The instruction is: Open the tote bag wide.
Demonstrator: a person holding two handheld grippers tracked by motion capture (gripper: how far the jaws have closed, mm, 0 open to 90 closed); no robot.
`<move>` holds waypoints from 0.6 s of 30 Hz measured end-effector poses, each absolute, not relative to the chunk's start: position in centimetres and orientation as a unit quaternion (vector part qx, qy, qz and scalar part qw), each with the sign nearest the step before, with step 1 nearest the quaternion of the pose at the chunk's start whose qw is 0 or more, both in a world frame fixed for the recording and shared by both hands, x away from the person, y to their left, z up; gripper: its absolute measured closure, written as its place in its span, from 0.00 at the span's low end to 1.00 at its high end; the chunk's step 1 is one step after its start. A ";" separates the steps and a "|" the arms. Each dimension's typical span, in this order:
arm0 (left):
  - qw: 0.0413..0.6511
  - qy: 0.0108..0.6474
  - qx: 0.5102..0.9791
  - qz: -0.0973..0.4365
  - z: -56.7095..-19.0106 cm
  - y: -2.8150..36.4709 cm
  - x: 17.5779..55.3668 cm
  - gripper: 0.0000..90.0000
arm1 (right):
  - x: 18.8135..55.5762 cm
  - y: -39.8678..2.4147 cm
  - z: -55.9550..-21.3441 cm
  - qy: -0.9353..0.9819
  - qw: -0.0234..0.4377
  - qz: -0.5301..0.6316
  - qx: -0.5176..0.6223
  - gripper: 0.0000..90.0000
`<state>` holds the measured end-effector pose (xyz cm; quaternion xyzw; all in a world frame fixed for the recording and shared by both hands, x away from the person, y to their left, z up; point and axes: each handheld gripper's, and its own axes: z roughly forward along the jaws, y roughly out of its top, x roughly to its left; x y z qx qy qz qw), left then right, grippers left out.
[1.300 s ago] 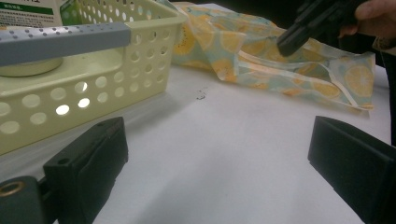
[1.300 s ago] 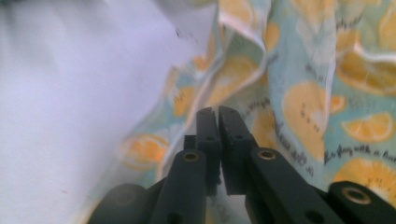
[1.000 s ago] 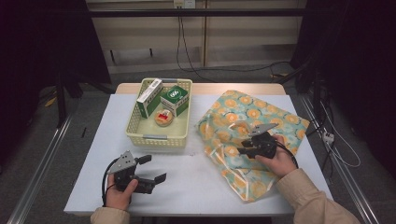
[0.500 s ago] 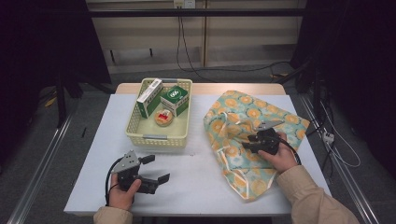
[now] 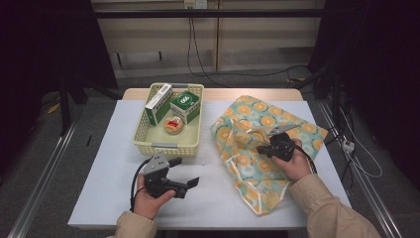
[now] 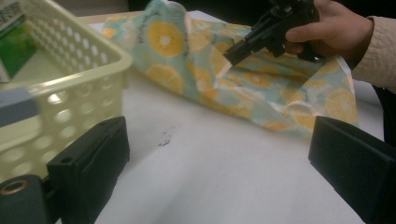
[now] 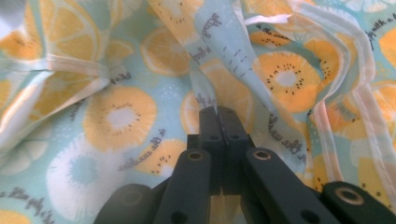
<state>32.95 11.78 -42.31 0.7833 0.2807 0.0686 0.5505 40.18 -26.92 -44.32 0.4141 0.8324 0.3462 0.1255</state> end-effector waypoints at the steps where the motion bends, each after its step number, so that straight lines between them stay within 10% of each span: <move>1: 0.548 0.280 0.786 0.069 -42.2 11.2 33.0 0.06 | 40.1 -26.7 -44.2 0.832 0.121 0.347 0.415 1.00; 8: 0.544 0.271 0.792 0.058 -42.0 7.7 33.9 0.22 | 39.7 -24.6 -43.6 0.844 0.113 0.350 0.390 1.00; 18: 0.522 0.266 0.809 0.040 -43.5 2.8 35.7 0.82 | 39.8 -23.6 -44.0 0.848 0.104 0.346 0.388 1.00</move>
